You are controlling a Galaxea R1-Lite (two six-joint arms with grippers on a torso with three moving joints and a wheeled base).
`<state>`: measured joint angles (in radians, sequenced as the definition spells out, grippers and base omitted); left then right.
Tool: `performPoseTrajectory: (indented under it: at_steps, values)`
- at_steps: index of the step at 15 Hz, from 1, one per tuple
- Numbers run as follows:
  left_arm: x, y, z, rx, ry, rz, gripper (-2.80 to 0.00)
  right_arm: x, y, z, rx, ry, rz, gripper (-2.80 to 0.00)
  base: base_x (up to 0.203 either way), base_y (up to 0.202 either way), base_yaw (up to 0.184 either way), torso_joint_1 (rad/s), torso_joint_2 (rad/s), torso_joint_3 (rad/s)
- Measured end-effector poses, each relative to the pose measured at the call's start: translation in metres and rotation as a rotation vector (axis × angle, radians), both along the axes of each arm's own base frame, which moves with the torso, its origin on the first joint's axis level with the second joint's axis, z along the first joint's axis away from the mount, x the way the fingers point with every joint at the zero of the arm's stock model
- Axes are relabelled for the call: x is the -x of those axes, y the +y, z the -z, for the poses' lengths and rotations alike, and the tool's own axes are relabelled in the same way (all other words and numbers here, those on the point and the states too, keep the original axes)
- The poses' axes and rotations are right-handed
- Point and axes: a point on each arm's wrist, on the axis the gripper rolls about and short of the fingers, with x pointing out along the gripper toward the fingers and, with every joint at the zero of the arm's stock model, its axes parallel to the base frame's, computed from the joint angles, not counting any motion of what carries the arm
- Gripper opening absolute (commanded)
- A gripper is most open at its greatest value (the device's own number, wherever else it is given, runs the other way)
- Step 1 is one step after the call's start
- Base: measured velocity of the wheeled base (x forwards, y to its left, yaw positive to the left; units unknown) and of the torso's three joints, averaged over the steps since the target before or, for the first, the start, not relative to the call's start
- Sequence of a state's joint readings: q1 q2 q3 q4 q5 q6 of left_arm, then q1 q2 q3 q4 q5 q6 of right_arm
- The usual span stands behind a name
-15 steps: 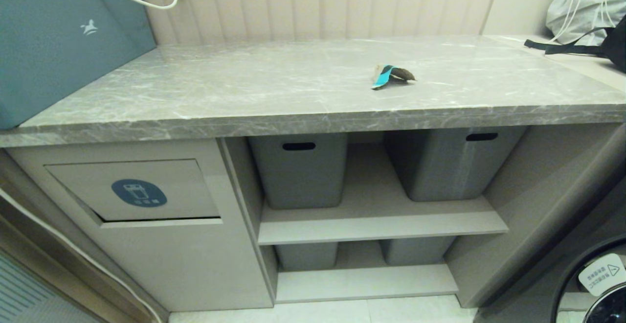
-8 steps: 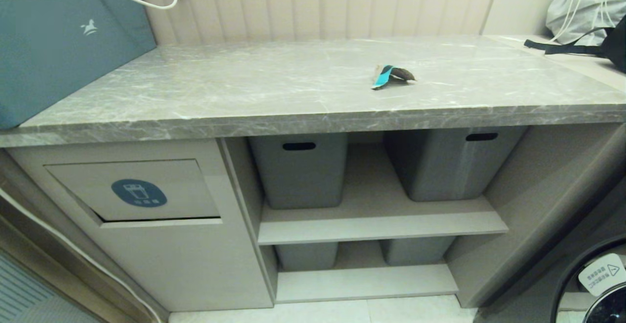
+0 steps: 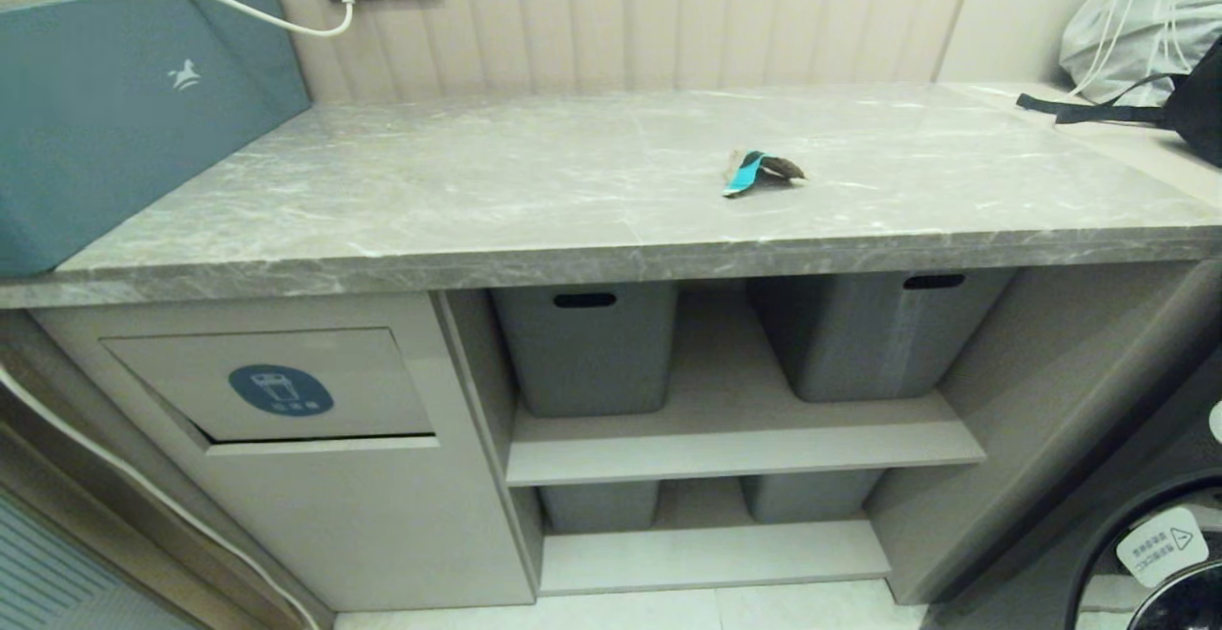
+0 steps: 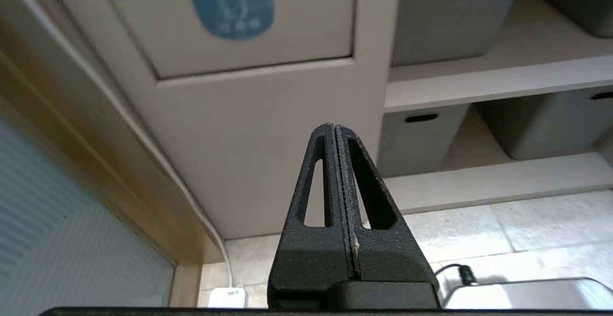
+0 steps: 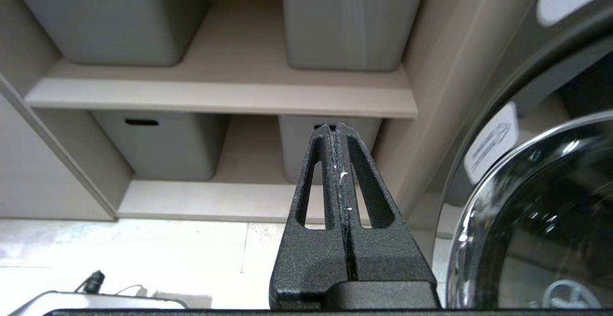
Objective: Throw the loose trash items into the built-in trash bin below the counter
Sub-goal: Pick up the garbage
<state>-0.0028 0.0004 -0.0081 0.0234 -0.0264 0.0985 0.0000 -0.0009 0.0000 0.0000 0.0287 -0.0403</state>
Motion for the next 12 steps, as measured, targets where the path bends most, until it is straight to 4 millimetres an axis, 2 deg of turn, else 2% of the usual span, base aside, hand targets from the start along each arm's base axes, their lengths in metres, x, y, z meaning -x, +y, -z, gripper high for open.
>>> performPoseTrajectory:
  at_steps: [12]
  values:
    - [0.0003, -0.0004, 0.0004, 0.004, 0.008, 0.019, -2.80, 0.0001, -0.0001, -0.0002, -0.006, -0.001, 0.002, -2.80, 0.000, 0.000, 0.000, 0.201, -0.46, -0.261]
